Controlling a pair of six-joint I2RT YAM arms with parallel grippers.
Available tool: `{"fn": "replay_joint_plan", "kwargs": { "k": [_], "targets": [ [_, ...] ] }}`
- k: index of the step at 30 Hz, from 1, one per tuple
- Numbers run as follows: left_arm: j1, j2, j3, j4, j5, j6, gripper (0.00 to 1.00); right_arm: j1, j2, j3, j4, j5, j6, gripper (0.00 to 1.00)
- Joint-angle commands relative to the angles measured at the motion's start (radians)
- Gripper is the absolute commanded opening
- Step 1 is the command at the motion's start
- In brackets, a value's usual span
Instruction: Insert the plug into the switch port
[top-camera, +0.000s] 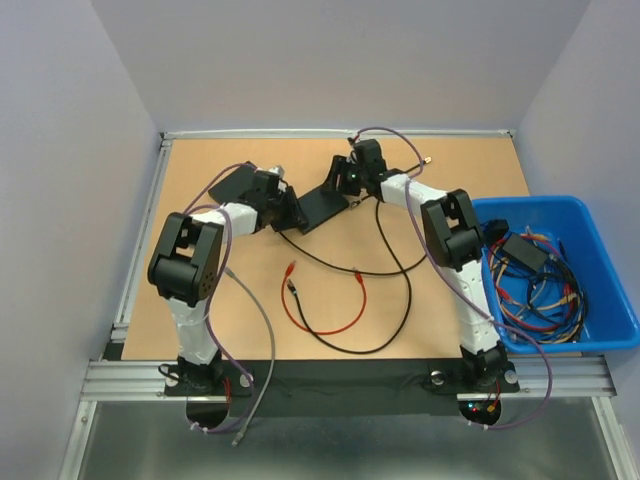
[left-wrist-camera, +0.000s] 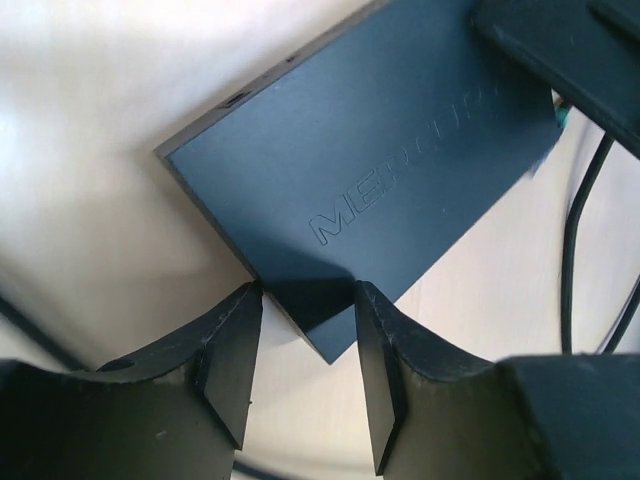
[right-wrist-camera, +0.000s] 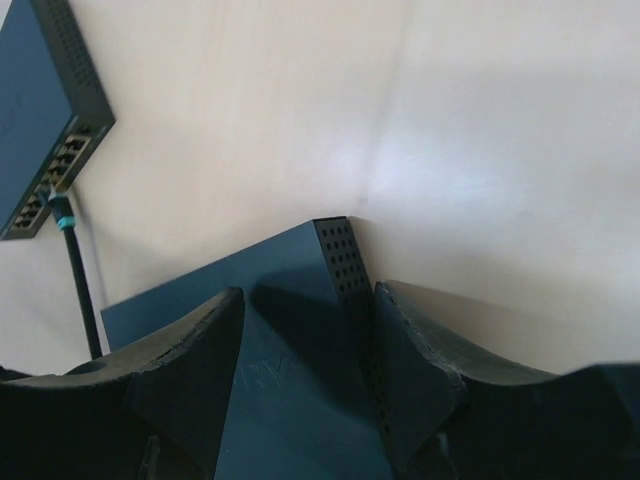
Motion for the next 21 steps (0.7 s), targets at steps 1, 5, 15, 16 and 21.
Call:
{"fn": "replay_joint_plan", "kwargs": {
  "k": [1,5,15,16,21],
  "targets": [
    [-0.020,-0.137,-0.113,0.046,-0.006,-0.026,0.52,0.122,0.035,-0.004,-0.043,-0.073,0.006,0.60],
    [-0.022,-0.220,-0.201,0.042,-0.040,-0.038,0.51,0.178,0.037,-0.010,-0.043,-0.060,0.010,0.59],
    [-0.008,-0.341,-0.254,-0.108,-0.184,-0.003,0.51,0.309,0.043,0.011,-0.042,-0.042,0.048,0.57],
    [-0.001,-0.345,-0.253,-0.122,-0.195,-0.002,0.51,0.318,0.048,0.014,-0.042,-0.042,0.058,0.57],
    [0.049,-0.356,-0.256,-0.164,-0.211,0.015,0.51,0.364,0.060,0.045,-0.042,-0.016,0.078,0.57]
  ]
}}
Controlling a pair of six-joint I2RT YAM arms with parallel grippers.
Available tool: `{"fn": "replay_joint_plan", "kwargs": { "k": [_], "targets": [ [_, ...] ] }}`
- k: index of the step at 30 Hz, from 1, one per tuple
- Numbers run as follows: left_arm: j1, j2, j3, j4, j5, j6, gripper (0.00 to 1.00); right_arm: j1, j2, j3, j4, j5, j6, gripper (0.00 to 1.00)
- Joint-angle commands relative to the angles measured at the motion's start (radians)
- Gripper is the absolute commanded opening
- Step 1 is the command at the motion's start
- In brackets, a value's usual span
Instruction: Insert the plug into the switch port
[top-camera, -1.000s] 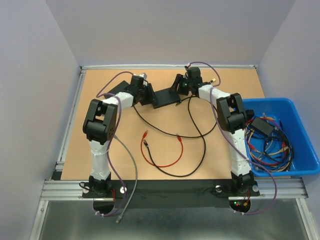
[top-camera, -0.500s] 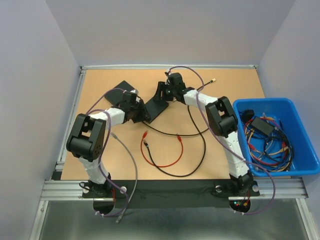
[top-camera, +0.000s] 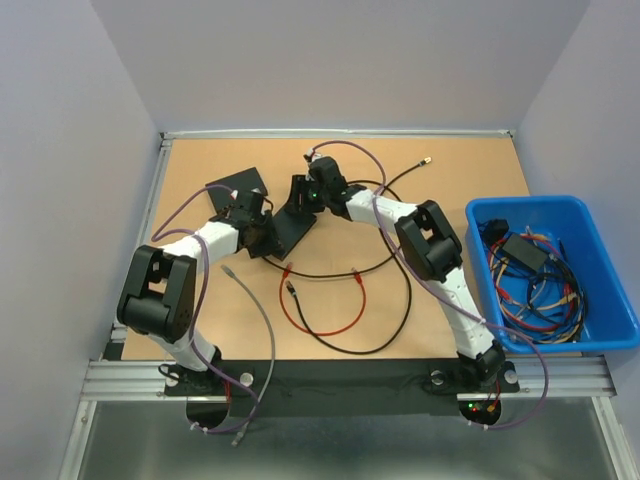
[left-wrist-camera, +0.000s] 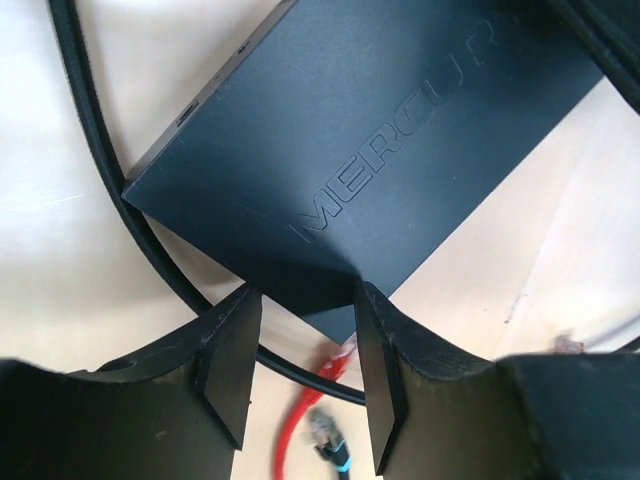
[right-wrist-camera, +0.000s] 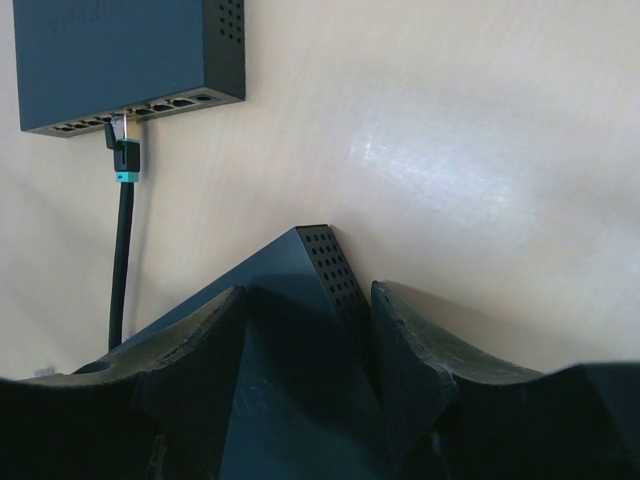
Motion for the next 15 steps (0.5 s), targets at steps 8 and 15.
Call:
{"fn": "replay_joint_plan", "kwargs": {
  "k": [8,15],
  "targets": [
    [0.071,-0.018,0.048,0.065,-0.059,0.081,0.51,0.109,-0.018,-0.055,-0.068,-0.013,0.046,0.60],
    [0.087,0.011,0.136,0.035,-0.086,0.107,0.51,0.069,-0.140,-0.155,-0.074,0.045,-0.033,0.69]
  ]
}}
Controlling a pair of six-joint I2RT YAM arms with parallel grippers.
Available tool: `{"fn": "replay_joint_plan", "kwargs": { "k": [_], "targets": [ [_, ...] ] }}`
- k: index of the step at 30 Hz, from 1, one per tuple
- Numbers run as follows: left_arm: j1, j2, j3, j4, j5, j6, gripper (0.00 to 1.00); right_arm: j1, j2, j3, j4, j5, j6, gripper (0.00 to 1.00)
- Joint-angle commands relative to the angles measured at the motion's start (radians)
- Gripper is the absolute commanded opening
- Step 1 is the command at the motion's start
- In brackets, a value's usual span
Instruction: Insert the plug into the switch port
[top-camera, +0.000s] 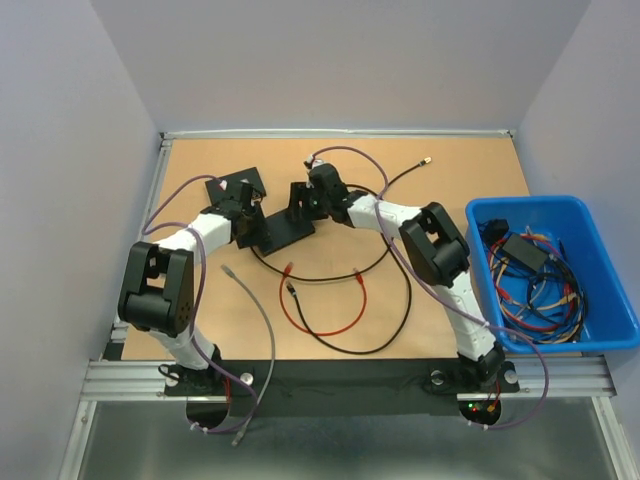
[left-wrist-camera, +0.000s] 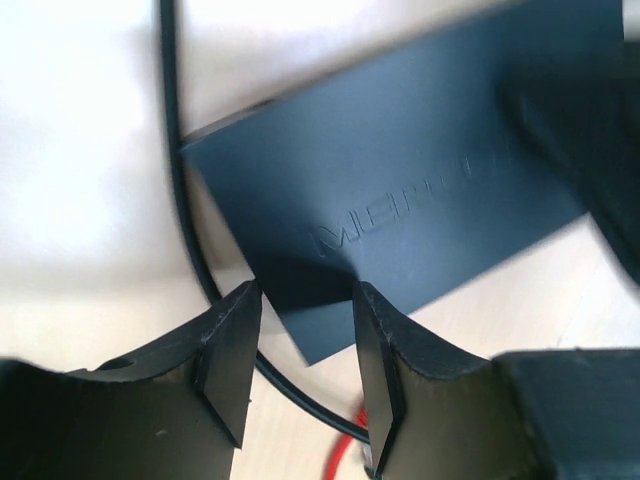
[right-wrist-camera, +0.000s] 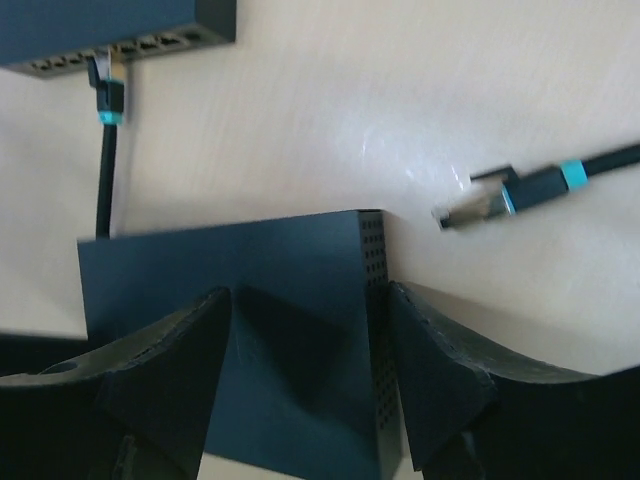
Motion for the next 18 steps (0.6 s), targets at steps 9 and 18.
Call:
{"fn": "replay_joint_plan", "kwargs": {
  "k": [9,18],
  "targets": [
    [0.024,0.022,0.118,0.072,-0.029,0.032,0.51,0.034,-0.261,-0.133,-0.123,0.013,-0.116,0.73],
    [0.024,-0.064,0.088,0.079,-0.020,-0.005,0.51,0.034,-0.354,-0.154,-0.187,0.019,-0.113,0.75]
  ]
}}
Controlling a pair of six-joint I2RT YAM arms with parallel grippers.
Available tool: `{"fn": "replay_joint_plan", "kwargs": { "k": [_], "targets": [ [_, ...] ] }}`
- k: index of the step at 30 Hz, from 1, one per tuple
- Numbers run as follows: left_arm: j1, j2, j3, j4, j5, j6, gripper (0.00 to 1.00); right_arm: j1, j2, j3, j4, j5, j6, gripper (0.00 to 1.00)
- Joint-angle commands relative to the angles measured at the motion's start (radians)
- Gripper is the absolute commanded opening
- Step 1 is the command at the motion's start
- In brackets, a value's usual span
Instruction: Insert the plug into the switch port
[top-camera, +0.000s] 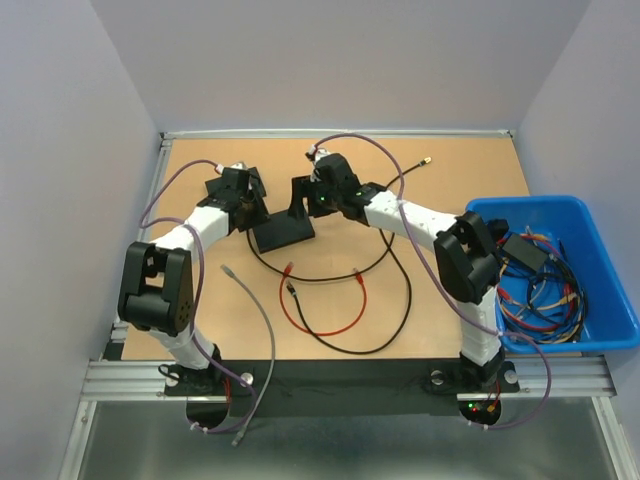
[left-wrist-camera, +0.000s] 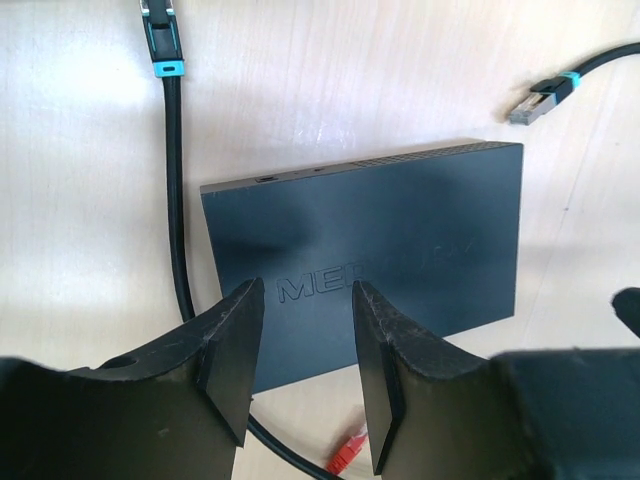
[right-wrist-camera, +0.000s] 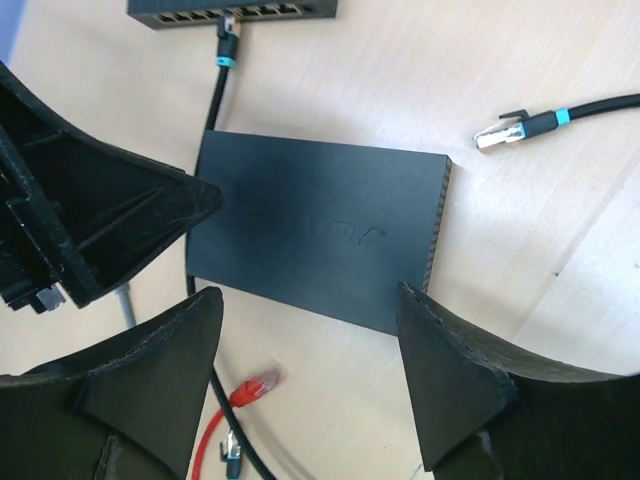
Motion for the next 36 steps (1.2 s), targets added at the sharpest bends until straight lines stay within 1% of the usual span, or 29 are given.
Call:
{"fn": "replay_joint_plan", "kwargs": {
  "k": [1,5,6,7,8,9,10,12,14,17,18,19,20,23,27,36],
  "targets": [
    [0.001,-0.097,-0.008,0.019,-0.007,-0.013,0.52,0.010,-0.095,-0.039,-0.026,-0.001,0.003,0.74],
    [0.001,-0.111,0.023,0.017,-0.020,-0.002,0.51,0.069,-0.256,-0.186,-0.027,0.002,0.026,0.70],
    [0.001,-0.106,0.044,0.022,-0.020,0.004,0.51,0.117,-0.284,-0.244,-0.027,0.037,0.028,0.70],
    [0.001,-0.089,0.057,0.025,-0.020,0.015,0.51,0.141,-0.337,-0.278,-0.027,0.054,0.034,0.69],
    [0.001,-0.079,0.073,0.027,-0.020,0.023,0.51,0.185,-0.362,-0.307,-0.029,0.089,0.041,0.69],
    [0.001,-0.068,0.101,0.036,-0.020,0.030,0.51,0.204,-0.383,-0.333,-0.029,0.106,0.051,0.68],
    [0.002,-0.042,0.118,0.042,-0.020,0.039,0.51,0.219,-0.405,-0.388,-0.029,0.112,0.072,0.68],
    [0.002,-0.008,0.170,0.048,-0.012,0.070,0.51,0.257,-0.446,-0.431,-0.029,0.120,0.086,0.66],
    [0.001,0.045,0.204,0.050,-0.001,0.102,0.51,0.283,-0.454,-0.476,-0.030,0.120,0.097,0.62],
    [0.002,0.118,0.262,0.042,0.003,0.128,0.51,0.310,-0.431,-0.504,-0.033,0.120,0.106,0.57],
    [0.002,0.134,0.273,0.036,0.008,0.135,0.51,0.325,-0.423,-0.505,-0.036,0.158,0.107,0.54],
    [0.002,0.160,0.291,0.025,0.011,0.139,0.51,0.330,-0.402,-0.507,-0.036,0.163,0.110,0.51],
    [0.002,0.168,0.296,0.024,0.011,0.148,0.51,0.336,-0.391,-0.505,-0.036,0.167,0.115,0.46],
    [0.002,0.170,0.282,0.024,0.007,0.162,0.50,0.354,-0.342,-0.479,-0.036,0.195,0.118,0.40],
    [0.002,0.149,0.233,0.043,0.000,0.165,0.50,0.362,-0.275,-0.442,-0.036,0.204,0.124,0.38],
    [0.002,0.107,0.175,0.082,0.013,0.141,0.50,0.368,-0.172,-0.376,-0.040,0.220,0.129,0.40]
  ]
}}
